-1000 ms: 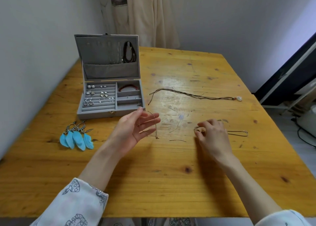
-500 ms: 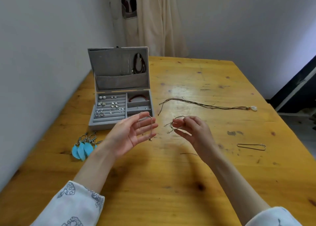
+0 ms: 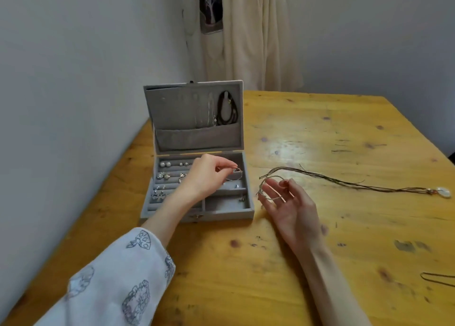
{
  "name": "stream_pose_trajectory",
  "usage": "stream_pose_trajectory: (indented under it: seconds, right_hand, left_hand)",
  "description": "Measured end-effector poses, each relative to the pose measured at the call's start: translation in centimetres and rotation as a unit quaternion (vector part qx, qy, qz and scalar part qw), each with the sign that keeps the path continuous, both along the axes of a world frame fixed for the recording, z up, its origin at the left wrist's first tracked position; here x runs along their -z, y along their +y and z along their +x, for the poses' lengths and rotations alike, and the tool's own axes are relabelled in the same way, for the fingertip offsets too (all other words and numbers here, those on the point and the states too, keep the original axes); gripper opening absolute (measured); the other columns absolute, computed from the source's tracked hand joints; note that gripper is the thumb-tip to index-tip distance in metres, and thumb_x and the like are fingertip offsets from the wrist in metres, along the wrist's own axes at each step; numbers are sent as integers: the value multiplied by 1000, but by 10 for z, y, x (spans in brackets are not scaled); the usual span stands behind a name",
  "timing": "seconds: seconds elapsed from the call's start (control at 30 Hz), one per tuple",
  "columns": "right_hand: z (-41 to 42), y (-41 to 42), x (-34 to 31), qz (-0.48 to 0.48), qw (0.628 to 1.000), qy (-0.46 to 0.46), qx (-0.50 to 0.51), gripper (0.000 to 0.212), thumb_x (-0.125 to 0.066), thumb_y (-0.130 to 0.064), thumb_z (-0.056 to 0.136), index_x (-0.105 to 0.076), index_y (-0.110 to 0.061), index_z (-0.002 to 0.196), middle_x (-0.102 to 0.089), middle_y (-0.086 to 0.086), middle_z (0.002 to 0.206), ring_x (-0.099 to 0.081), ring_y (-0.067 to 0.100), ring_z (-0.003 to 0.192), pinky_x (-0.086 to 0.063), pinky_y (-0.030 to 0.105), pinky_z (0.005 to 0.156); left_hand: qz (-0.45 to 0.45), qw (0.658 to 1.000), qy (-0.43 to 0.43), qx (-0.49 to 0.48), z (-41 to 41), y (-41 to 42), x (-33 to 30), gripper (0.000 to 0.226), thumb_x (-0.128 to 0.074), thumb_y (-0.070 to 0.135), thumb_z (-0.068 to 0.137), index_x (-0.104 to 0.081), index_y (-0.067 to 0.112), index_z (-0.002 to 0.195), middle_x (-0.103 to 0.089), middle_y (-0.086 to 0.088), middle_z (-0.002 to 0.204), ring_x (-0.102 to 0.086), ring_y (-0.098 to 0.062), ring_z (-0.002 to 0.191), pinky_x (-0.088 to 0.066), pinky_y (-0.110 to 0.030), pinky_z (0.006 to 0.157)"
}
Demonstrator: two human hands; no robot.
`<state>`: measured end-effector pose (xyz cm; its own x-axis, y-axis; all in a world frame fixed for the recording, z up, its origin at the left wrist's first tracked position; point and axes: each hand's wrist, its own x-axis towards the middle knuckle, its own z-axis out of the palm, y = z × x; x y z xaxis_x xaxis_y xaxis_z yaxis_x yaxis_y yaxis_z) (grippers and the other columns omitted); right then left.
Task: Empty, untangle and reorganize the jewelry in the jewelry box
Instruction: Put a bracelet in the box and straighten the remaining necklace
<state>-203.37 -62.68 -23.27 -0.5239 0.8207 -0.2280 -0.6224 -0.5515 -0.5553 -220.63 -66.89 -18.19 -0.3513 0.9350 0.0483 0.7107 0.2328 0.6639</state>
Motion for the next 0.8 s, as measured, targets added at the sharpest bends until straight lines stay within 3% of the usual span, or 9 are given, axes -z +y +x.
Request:
stream_pose_trajectory:
  seconds: [0.07,0.17,0.23,0.37,0.43,0.53,0.67,0.8]
  right_hand:
    - [2,3,3,3,1000,2,-1,26,-42,-16,92,-55,-11,70,-68,11,83,-67,22,78,-57,34,65]
    - [2,5,4,7,1000,-2,-5,24,-42,-17,92,-54,-11,72,-67,12,86,-68,21,79,-57,33,65]
    - [1,6,4,6,1000,-7,-11,22,-43,-18,91,-54,-12,73,-67,12,87,-67,21,80,-56,33,66]
    - [-1,8,4,9,1000,-17,-18,18,-45,-19,90,-55,-11,76,-69,11,86,-68,23,82,-57,34,67]
    - [-2,8,6,12,999,-28,-18,20,-45,-18,91,-56,-10,77,-70,11,86,-68,23,83,-57,34,66]
    - [-3,8,7,15,999,-41,-19,21,-46,-18,92,-59,-9,79,-71,13,87,-69,24,84,-57,33,66]
    - [-2,7,6,23,998,-56,-19,19,-45,-17,93,-59,-6,85,-72,15,86,-69,24,84,-57,32,67]
    - [-4,5,5,41,995,-88,-7,15,-46,-13,93,-57,-4,89,-72,12,81,-70,23,80,-58,32,69]
  left_hand:
    - [0,997,73,23,2,3,9,23,-54,17,91,-67,18,109,-66,1,103,-57,-7,82,-39,-14,77]
    - [12,993,114,29,4,2,23,26,-52,13,91,-65,15,113,-62,-5,106,-57,-19,97,-43,-26,86]
    - [11,992,124,35,3,-1,29,30,-53,11,91,-60,16,120,-58,-3,106,-55,-18,96,-44,-29,86]
    - [55,989,114,73,1,-6,27,42,-48,1,87,-54,16,126,-53,1,111,-52,-11,94,-39,-17,81]
    - [60,988,124,72,-1,-8,23,42,-46,-1,85,-56,15,123,-55,1,114,-54,-13,97,-44,-24,84]
    - [6,978,187,89,-4,-6,20,40,-44,2,86,-59,16,120,-60,0,117,-50,-17,107,-41,-35,94]
    - [-36,952,280,116,-6,-6,25,42,-41,4,89,-54,19,126,-57,3,122,-39,-19,111,-30,-31,92]
    - [-80,947,282,133,-2,-11,29,47,-42,0,87,-50,19,129,-45,-3,123,-41,-22,111,-38,-34,92]
